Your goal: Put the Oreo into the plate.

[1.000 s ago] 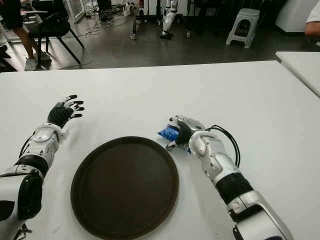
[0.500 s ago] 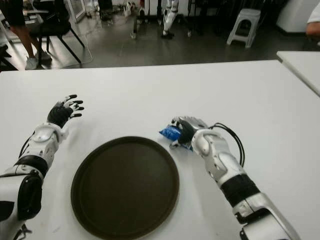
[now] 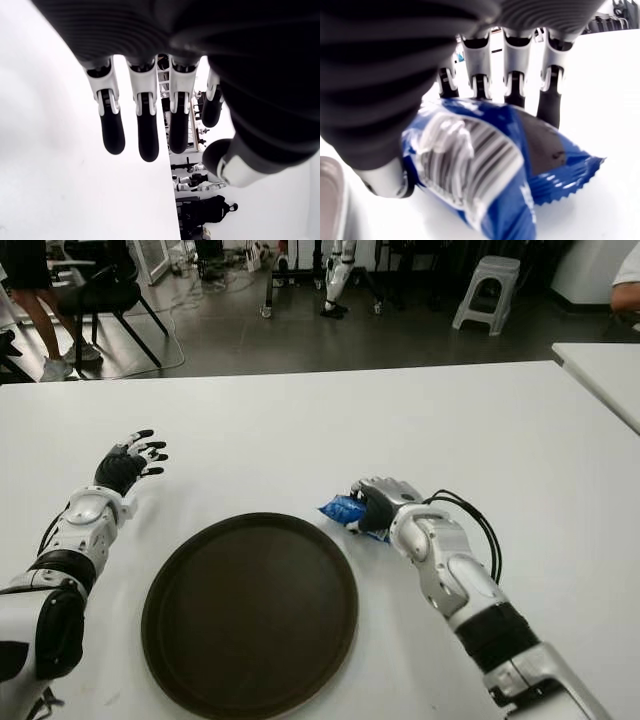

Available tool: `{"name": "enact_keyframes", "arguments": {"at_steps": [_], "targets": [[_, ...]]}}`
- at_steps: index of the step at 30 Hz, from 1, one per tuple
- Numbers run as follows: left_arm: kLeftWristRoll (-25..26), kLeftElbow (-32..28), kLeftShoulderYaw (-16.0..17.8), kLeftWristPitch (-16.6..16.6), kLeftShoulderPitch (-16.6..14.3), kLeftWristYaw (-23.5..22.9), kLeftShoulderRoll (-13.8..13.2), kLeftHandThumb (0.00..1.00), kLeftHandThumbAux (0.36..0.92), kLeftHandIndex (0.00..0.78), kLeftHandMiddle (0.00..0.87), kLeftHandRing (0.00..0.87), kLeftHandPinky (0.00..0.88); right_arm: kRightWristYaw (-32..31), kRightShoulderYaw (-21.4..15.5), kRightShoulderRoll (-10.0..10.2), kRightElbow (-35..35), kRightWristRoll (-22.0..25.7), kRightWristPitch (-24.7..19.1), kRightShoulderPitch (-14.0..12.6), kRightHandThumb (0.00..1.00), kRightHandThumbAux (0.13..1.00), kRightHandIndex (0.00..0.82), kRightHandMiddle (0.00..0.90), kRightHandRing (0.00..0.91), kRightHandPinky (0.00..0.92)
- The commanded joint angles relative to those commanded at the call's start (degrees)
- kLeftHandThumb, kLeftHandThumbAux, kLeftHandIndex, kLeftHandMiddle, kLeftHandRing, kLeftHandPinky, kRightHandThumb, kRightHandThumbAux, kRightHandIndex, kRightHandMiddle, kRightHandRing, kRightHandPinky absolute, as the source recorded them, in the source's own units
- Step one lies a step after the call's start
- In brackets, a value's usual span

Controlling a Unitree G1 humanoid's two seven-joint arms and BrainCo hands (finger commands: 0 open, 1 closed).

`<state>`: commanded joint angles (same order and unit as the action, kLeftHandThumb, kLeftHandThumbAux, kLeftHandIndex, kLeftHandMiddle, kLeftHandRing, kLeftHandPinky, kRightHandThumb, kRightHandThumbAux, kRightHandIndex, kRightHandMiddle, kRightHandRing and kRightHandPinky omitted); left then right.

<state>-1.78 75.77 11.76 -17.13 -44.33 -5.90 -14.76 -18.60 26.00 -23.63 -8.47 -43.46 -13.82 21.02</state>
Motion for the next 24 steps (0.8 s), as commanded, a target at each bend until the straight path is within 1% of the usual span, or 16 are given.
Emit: {"name": "enact_keyframes", "arguments": {"at_steps": [1, 2, 4, 6, 10, 12, 17, 24], "targets": [[0.0, 0.0, 0.0, 0.0, 0.0, 0.2, 0.0, 0.01, 0.684, 0.169, 0.257, 0.264, 0.284, -0.3, 0.0, -0.2, 0.9, -0.5, -0.4, -0.2, 0.517, 0.709, 0.467, 0.508, 0.476, 0.469], [0.0, 0.0, -0.1, 0.0, 0.0, 0.3, 0.0, 0.01, 0.686, 0.168, 0.252, 0.26, 0.281, -0.5, 0.0, -0.3, 1.5, -0.8, -0.7, -0.3, 0.578, 0.713, 0.453, 0.512, 0.482, 0.47], [0.1, 0.0, 0.0, 0.0, 0.1, 0.6, 0.1, 0.007, 0.683, 0.166, 0.248, 0.258, 0.281, -0.4, 0.1, -0.4, 2.0, -1.3, -1.1, -0.5, 0.631, 0.716, 0.441, 0.518, 0.492, 0.477], [0.2, 0.0, 0.2, 0.0, 0.1, 0.9, 0.1, 0.004, 0.679, 0.166, 0.249, 0.257, 0.283, -0.2, 0.2, -0.5, 2.4, -2.0, -1.2, -0.6, 0.664, 0.718, 0.434, 0.524, 0.502, 0.48], [0.3, 0.0, 0.2, 0.1, 0.1, 1.1, 0.2, 0.001, 0.676, 0.169, 0.251, 0.258, 0.284, -0.3, 0.2, -0.7, 3.3, -2.9, -1.4, -1.0, 0.681, 0.719, 0.43, 0.529, 0.508, 0.477], [0.3, -0.1, 0.3, 0.1, 0.1, 1.2, 0.2, 0.0, 0.666, 0.172, 0.254, 0.262, 0.285, -0.3, 0.2, -1.0, 3.8, -3.2, -1.4, -1.1, 0.686, 0.719, 0.429, 0.541, 0.526, 0.494], [0.5, -0.1, 0.3, -0.2, 0.2, 1.0, 0.2, 0.001, 0.662, 0.172, 0.257, 0.261, 0.283, -0.9, 0.3, -1.6, 4.6, -4.1, -1.4, -1.2, 0.689, 0.719, 0.428, 0.556, 0.548, 0.507], [0.5, -0.2, 0.4, -0.2, 0.2, 0.8, 0.2, 0.012, 0.659, 0.16, 0.253, 0.259, 0.283, -1.5, 0.1, -2.3, 6.0, -4.6, -1.2, -1.7, 0.683, 0.722, 0.425, 0.543, 0.548, 0.517]]}}
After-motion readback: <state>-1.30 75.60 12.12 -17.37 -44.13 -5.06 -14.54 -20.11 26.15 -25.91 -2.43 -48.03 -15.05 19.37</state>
